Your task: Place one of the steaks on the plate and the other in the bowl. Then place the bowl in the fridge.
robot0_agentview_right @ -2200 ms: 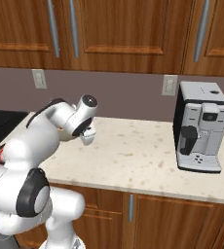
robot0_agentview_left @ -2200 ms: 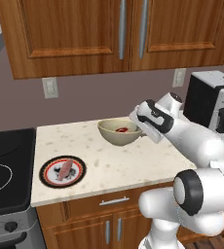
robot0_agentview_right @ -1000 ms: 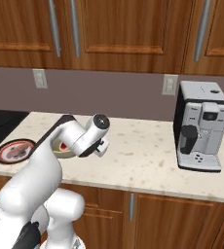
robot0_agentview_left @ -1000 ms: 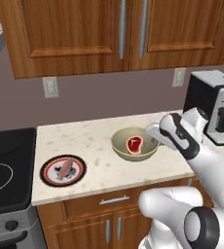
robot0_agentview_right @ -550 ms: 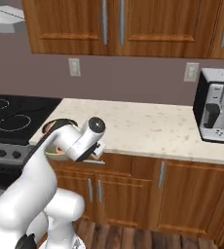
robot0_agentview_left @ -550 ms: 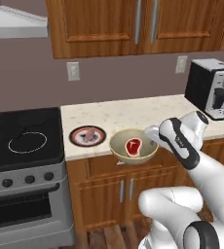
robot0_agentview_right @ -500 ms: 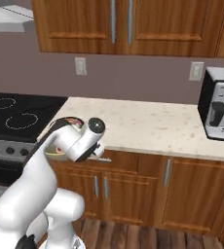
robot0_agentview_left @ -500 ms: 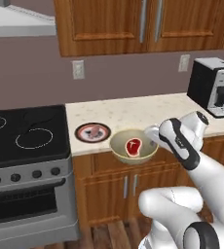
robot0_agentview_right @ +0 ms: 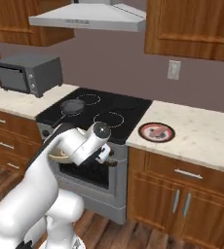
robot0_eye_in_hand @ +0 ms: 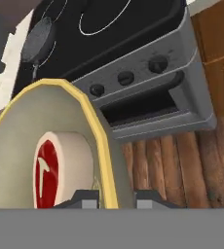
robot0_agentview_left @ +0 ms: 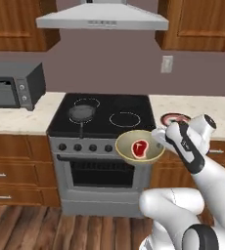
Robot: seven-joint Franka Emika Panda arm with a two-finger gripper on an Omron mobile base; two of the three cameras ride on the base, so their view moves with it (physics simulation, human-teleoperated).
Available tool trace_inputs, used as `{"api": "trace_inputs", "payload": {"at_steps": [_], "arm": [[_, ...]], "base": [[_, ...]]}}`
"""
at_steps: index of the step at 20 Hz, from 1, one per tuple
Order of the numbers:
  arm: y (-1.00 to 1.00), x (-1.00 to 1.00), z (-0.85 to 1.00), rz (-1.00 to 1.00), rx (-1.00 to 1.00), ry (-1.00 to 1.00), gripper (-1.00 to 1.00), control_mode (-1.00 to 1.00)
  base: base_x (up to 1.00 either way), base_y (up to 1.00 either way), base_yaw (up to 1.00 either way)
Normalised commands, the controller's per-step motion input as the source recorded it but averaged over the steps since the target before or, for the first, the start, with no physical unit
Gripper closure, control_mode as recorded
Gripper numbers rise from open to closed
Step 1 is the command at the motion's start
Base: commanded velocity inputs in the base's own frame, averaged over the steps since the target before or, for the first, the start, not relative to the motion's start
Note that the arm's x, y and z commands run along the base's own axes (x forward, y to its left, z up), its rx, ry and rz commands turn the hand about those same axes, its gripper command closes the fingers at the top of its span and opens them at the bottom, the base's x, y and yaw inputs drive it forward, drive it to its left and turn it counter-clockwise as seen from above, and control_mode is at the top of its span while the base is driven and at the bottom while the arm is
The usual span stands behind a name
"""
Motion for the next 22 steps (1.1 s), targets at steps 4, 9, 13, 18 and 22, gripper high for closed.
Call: {"api": "trace_inputs", "payload": {"at_steps": [4, 9, 13, 18, 22], "arm": [[0.00, 0.00, 0.00, 0.00, 0.00, 0.00, 1.00, 1.00], [0.00, 0.00, 0.00, 0.00, 0.00, 0.00, 1.00, 1.00], [0.00, 0.00, 0.00, 0.00, 0.00, 0.00, 1.00, 1.00], [0.00, 0.00, 0.00, 0.00, 0.00, 0.00, 1.00, 1.00], [0.00, 0.00, 0.00, 0.00, 0.00, 0.00, 1.00, 1.00]], "base": [[0.00, 1.00, 0.64], [0.00, 1.00, 0.51], [0.00, 1.00, 0.33], [0.06, 1.00, 0.14], [0.30, 1.00, 0.00]]}}
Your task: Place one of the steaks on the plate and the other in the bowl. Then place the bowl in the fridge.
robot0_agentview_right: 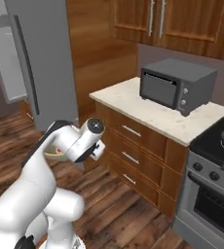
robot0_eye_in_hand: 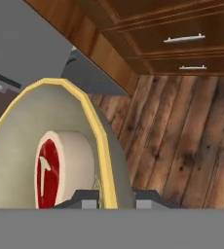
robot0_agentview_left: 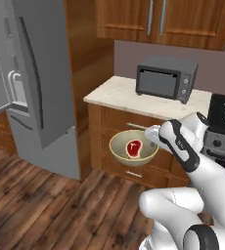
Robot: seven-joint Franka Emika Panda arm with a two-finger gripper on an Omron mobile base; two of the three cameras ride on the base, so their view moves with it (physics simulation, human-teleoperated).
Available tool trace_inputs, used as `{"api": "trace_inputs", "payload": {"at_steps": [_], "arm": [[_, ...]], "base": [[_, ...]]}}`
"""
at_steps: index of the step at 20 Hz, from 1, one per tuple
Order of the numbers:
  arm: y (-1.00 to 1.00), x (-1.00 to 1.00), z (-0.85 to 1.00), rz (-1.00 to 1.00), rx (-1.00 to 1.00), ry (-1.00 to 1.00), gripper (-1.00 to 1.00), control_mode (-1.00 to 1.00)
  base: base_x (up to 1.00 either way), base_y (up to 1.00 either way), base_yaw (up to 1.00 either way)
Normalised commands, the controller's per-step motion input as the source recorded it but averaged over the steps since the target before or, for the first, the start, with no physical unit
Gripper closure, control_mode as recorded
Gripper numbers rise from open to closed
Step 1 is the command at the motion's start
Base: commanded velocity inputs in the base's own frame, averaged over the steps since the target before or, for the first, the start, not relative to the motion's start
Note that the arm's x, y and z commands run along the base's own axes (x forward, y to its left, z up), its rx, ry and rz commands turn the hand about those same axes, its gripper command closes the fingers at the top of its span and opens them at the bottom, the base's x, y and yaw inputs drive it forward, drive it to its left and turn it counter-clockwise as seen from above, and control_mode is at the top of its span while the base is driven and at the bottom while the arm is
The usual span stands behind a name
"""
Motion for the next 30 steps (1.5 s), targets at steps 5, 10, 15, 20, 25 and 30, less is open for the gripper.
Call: {"api": "trace_inputs", "payload": {"at_steps": [5, 10, 15, 20, 25, 30], "arm": [[0.00, 0.00, 0.00, 0.00, 0.00, 0.00, 1.00, 1.00], [0.00, 0.00, 0.00, 0.00, 0.00, 0.00, 1.00, 1.00], [0.00, 0.00, 0.00, 0.00, 0.00, 0.00, 1.00, 1.00], [0.00, 0.00, 0.00, 0.00, 0.00, 0.00, 1.00, 1.00], [0.00, 0.00, 0.00, 0.00, 0.00, 0.00, 1.00, 1.00], [0.00, 0.00, 0.00, 0.00, 0.00, 0.00, 1.00, 1.00]], "base": [[0.36, 1.00, 0.00], [0.13, 1.00, -0.01], [0.00, 0.99, -0.06], [0.01, 1.00, -0.14], [0.20, 1.00, -0.27], [0.25, 0.88, -0.47]]}}
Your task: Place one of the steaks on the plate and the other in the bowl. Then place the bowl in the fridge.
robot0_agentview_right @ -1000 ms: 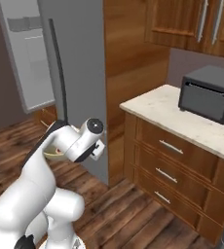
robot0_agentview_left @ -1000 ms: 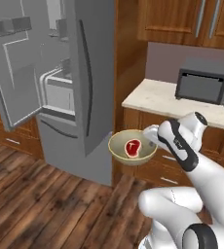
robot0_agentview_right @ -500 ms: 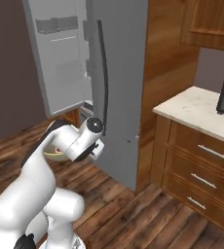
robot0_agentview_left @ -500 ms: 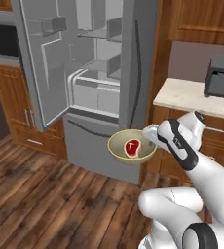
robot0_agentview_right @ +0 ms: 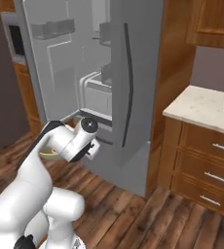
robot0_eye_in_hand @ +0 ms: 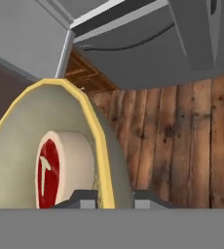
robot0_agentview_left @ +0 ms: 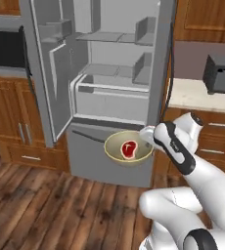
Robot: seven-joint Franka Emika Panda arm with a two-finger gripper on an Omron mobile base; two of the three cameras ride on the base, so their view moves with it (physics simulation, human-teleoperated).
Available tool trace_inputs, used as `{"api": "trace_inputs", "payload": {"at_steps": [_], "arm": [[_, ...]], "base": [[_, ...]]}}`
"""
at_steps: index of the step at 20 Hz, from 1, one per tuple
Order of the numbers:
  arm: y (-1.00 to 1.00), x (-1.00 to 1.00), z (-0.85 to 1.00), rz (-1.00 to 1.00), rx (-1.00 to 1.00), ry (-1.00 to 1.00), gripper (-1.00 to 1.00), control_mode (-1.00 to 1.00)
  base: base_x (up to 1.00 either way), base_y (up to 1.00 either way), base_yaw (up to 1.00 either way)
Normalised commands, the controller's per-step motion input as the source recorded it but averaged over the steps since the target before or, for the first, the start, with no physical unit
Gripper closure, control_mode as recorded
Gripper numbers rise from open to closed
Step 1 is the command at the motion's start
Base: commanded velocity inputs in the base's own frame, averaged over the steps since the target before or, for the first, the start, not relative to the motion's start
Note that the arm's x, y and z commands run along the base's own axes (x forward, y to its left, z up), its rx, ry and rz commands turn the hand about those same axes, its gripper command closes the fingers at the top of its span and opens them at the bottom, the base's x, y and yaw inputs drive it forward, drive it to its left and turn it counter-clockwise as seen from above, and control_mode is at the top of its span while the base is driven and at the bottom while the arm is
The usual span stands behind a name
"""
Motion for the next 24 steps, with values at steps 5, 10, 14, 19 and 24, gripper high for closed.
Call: {"api": "trace_inputs", "payload": {"at_steps": [5, 10, 14, 19, 24], "arm": [[0.00, 0.00, 0.00, 0.00, 0.00, 0.00, 1.00, 1.00], [0.00, 0.00, 0.00, 0.00, 0.00, 0.00, 1.00, 1.00], [0.00, 0.00, 0.00, 0.00, 0.00, 0.00, 1.00, 1.00], [0.00, 0.00, 0.00, 0.00, 0.00, 0.00, 1.00, 1.00], [0.00, 0.00, 0.00, 0.00, 0.00, 0.00, 1.00, 1.00]], "base": [[0.19, 0.67, -0.53], [0.01, 0.78, -0.48], [0.01, 0.81, -0.44], [0.03, 0.73, -0.41], [0.55, 0.54, -0.18]]}}
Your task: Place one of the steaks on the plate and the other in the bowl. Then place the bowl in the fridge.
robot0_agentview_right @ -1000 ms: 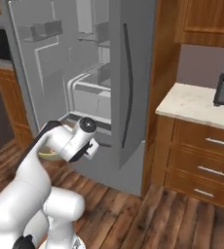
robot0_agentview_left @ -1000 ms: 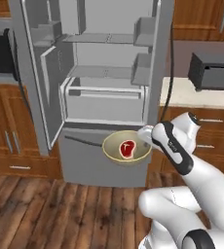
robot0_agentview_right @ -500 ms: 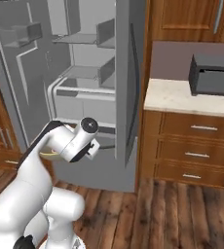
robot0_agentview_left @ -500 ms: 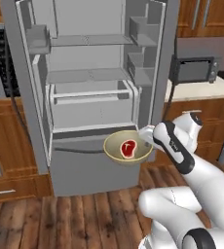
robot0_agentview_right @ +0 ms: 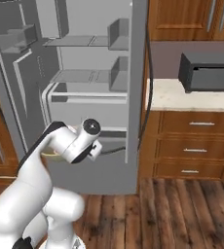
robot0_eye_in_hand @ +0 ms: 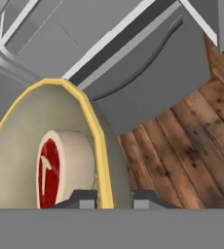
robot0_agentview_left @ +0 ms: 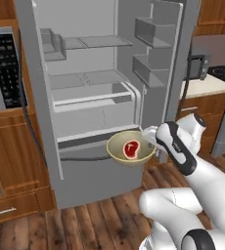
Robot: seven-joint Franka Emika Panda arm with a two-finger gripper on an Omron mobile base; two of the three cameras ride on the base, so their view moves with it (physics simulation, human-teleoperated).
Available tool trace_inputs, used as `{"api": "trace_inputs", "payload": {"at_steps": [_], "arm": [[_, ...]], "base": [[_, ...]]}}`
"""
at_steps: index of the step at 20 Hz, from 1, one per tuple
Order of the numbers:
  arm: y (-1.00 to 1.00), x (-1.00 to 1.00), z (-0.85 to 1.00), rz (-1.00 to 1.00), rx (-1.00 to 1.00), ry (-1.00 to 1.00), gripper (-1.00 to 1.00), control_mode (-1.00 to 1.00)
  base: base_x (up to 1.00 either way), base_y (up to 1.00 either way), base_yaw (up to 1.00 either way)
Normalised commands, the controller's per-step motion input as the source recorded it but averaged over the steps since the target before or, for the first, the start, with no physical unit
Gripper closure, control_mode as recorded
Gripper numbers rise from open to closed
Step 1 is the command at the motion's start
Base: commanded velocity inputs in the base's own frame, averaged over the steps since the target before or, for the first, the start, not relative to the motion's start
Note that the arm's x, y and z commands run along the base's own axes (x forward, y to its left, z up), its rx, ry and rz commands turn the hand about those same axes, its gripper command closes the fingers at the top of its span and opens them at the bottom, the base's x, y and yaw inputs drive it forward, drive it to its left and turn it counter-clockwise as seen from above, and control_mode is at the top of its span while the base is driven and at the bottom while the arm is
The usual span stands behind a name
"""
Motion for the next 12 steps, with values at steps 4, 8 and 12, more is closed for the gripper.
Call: {"api": "trace_inputs", "payload": {"at_steps": [4, 8, 12], "arm": [[0.00, 0.00, 0.00, 0.00, 0.00, 0.00, 1.00, 1.00], [0.00, 0.00, 0.00, 0.00, 0.00, 0.00, 1.00, 1.00], [0.00, 0.00, 0.00, 0.00, 0.00, 0.00, 1.00, 1.00]], "base": [[0.59, 0.33, -0.03], [0.51, 0.52, 0.00], [0.41, 0.56, 0.00]]}}
